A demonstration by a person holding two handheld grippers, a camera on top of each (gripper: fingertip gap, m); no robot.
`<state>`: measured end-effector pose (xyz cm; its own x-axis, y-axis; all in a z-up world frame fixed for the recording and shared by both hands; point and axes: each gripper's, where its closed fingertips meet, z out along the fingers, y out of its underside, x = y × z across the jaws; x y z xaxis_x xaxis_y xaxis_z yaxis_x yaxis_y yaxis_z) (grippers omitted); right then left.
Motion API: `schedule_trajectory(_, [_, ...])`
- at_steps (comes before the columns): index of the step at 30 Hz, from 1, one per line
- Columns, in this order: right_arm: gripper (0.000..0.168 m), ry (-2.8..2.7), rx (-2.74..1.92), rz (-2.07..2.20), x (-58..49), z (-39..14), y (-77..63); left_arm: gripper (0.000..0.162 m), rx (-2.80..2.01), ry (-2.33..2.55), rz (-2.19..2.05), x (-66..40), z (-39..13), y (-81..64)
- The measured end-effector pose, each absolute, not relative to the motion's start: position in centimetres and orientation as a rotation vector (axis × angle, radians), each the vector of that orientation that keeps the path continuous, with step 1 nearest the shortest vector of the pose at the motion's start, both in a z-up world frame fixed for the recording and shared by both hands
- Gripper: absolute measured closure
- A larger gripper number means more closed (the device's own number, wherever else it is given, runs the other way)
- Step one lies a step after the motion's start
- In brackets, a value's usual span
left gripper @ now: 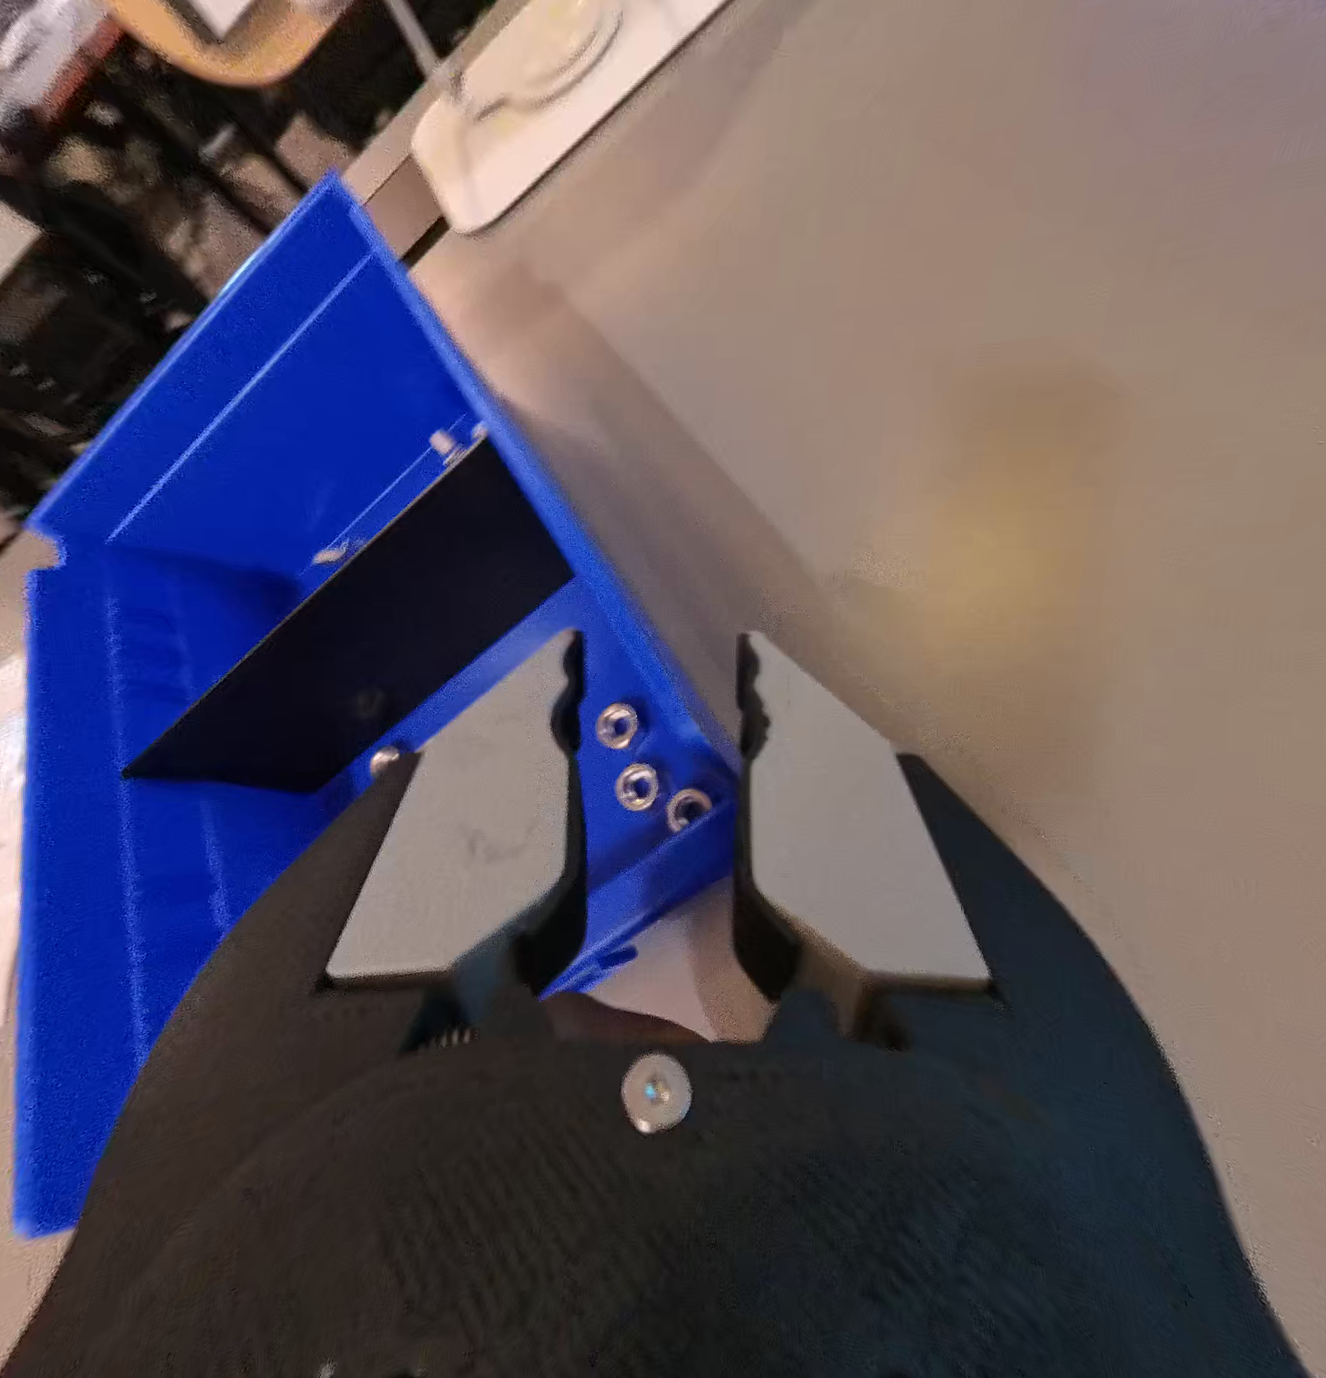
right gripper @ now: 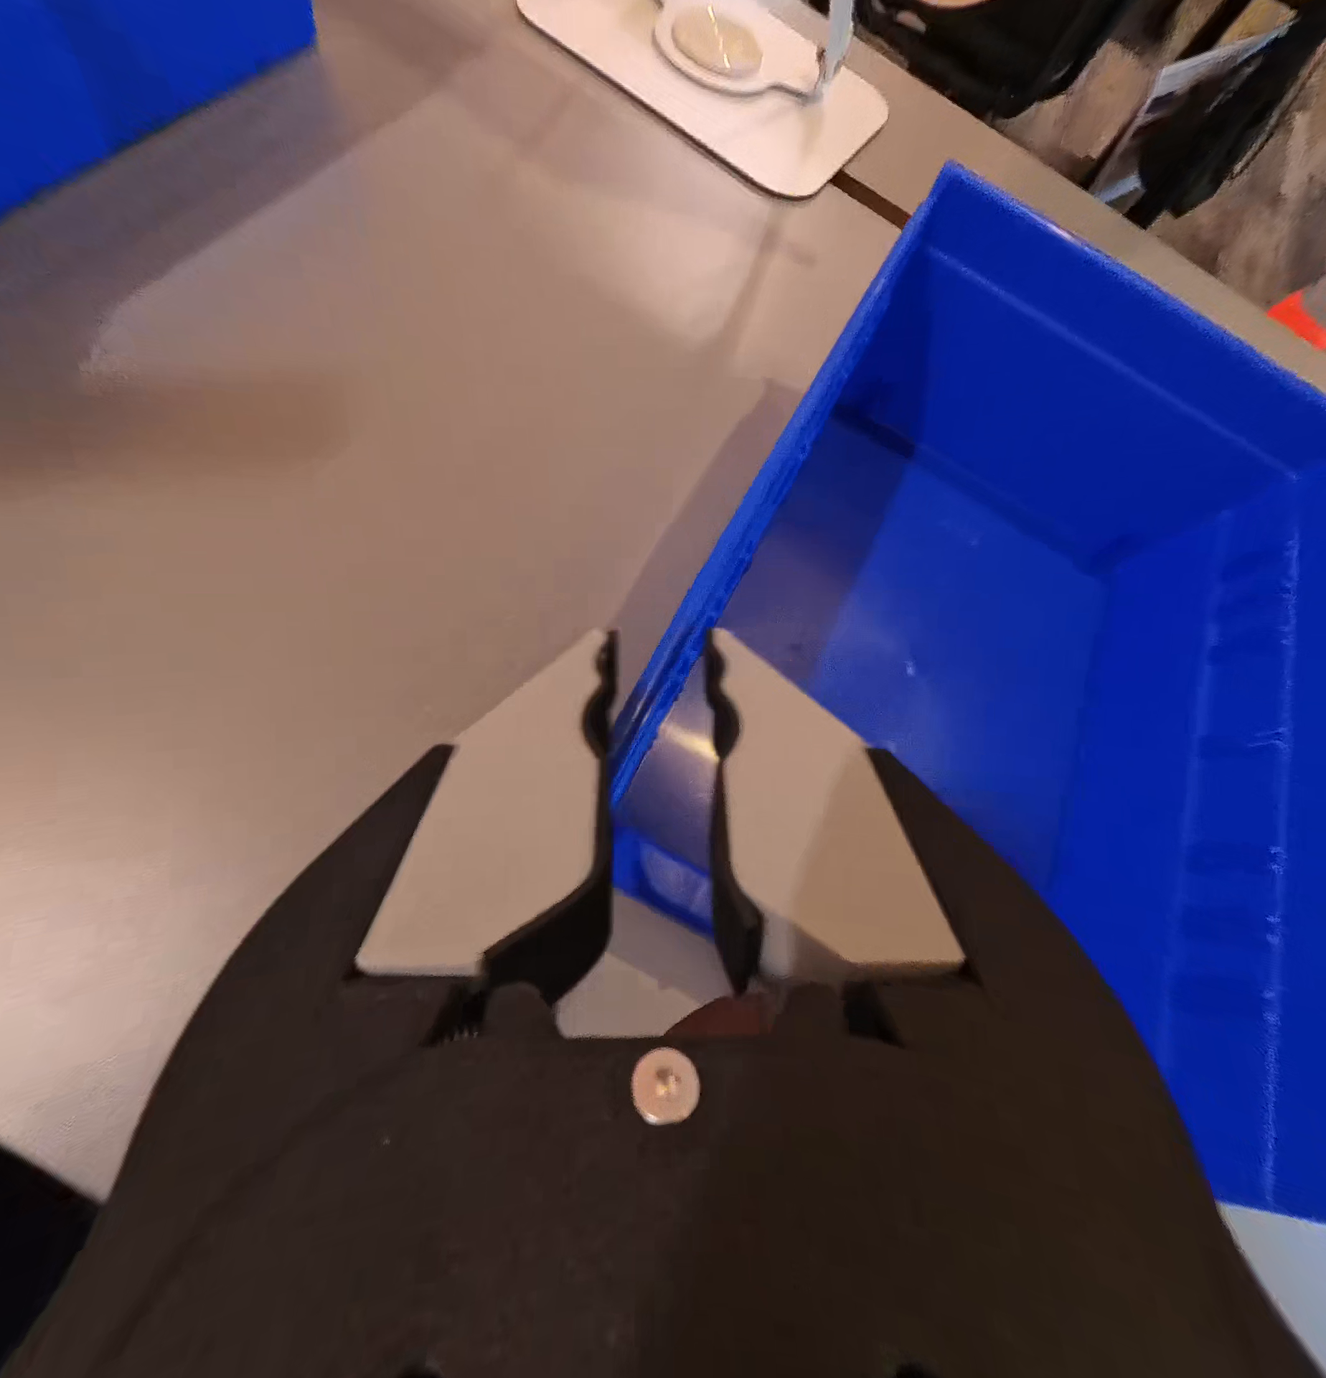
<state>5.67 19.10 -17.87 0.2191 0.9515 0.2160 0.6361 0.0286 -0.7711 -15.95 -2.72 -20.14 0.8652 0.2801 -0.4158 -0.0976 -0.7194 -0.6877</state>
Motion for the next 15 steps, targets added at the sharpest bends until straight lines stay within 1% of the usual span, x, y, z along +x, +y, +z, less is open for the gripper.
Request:
schedule_trajectory(1, [0.149, -1.500, -1.692, 0.485, 5.4, -18.2, 19.4, 0.120, -2.305, -0.135, 0.642, -16.2, -21.0, -2.7])
schedule_trajectory(2, [0.148, -1.489, -1.709, 0.495, 5.1, -18.5, 19.6, 0.129, -2.306, -0.167, 0.609, -16.3, -21.4, -2.7])
schedule_trajectory(4, [0.150, -1.452, -1.738, 0.522, 4.7, -18.7, 20.2, 0.137, -2.264, -0.250, 0.620, -17.4, -21.2, -3.2])
schedule_trajectory(7, [0.153, -1.408, -1.746, 0.506, 4.5, -18.7, 21.5, 0.157, -2.179, -0.417, 0.627, -19.9, -20.9, -4.9])
schedule_trajectory(13, [0.159, -1.367, -1.743, 0.452, 4.5, -18.6, 22.8, 0.159, -2.046, -0.577, 0.500, -21.4, -20.7, -8.8])
schedule_trajectory(15, [0.159, -1.357, -1.741, 0.447, 4.4, -18.6, 22.8, 0.159, -2.038, -0.600, 0.528, -21.4, -20.7, -9.8])
